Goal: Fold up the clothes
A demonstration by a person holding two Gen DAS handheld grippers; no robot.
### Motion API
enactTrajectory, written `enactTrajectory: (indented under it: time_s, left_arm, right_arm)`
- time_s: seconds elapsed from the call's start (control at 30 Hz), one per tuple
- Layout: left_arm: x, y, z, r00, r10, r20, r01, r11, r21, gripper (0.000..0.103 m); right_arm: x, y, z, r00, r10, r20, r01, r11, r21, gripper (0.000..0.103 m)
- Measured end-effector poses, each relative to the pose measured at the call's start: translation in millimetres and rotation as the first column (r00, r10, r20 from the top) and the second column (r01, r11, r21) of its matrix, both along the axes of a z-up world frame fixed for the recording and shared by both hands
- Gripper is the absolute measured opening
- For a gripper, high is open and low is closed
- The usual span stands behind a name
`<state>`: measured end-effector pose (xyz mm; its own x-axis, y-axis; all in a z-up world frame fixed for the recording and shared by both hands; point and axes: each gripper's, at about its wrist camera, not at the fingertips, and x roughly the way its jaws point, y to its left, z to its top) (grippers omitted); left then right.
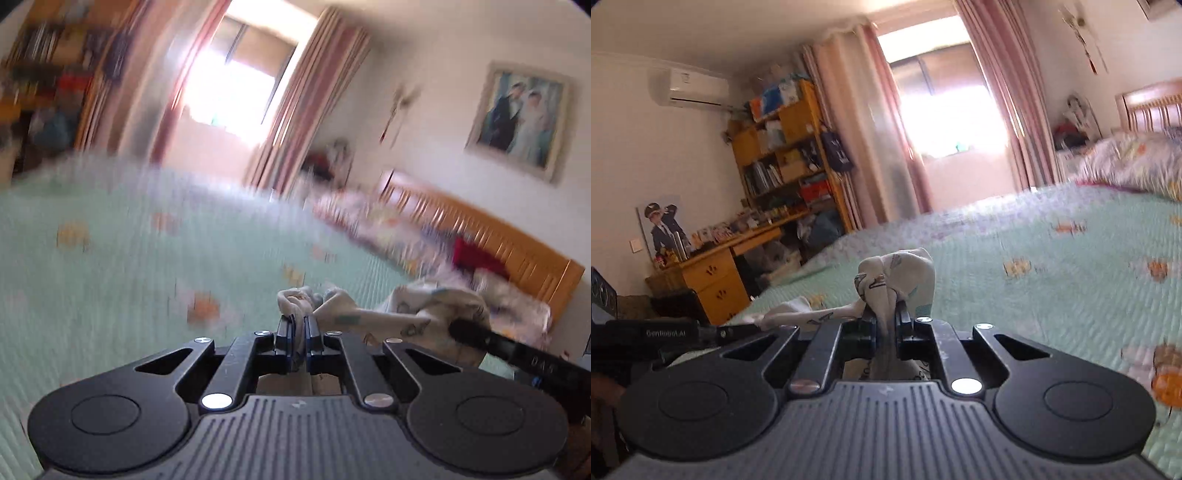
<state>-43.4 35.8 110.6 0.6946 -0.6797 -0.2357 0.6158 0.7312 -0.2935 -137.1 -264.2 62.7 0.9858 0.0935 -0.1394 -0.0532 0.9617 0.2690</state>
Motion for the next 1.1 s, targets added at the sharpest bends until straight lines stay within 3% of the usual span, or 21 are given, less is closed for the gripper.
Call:
enactTrajectory:
  time_s: [0.13,0.23,0.3,0.43,0.53,0.6,0.8,1.03,1.1]
  left_arm:
    - [-25,14,90,0.967,0.031,0.253,-0.023,0.999,-0.036,0.009]
    - [-45,24,99,0.944,0.07,0.323,-0.058,0.997,-0.049,0.01]
    - [-48,25,74,0.96,0.074,0.27,-0.068,0.997,-0.031,0.01]
    - [-37,16,-28,0.997,0.078,0.012,-0.079,0.995,0.066,0.009]
    - [-37,11,-105,0.982,0.072,-0.173,-0.051,0.991,0.127,0.007]
    - [-40,11,-137,0.966,0.059,-0.251,-0.023,0.989,0.143,0.006]
    - [-46,10,-144,0.967,0.032,-0.251,0.007,0.988,0.154,0.01]
    - [-54,0,-160,0.952,-0.016,-0.306,0.09,0.969,0.228,0.056]
    - [-57,-3,-166,0.949,-0.016,-0.315,0.1,0.963,0.251,0.057]
  right_arm:
    - [1,-5,75,0.979,0.019,0.202,-0.014,1.0,-0.024,0.01]
    - [-1,-10,90,0.964,0.005,0.266,-0.005,1.0,-0.003,0.011]
    - [-1,-8,74,0.972,0.012,0.235,-0.015,1.0,0.011,0.011]
    - [5,4,10,0.999,0.02,0.049,-0.021,1.0,0.021,0.011]
    - [-1,12,-43,0.993,0.001,-0.119,0.005,0.999,0.047,0.011]
    - [-8,14,-70,0.979,-0.002,-0.202,0.016,0.998,0.067,0.011]
    - [-35,29,-78,0.976,0.0,-0.219,0.012,0.999,0.053,0.011]
    - [-46,25,-93,0.974,-0.007,-0.225,0.025,0.996,0.081,0.011]
    - [-45,24,-101,0.972,-0.007,-0.235,0.031,0.995,0.098,0.012]
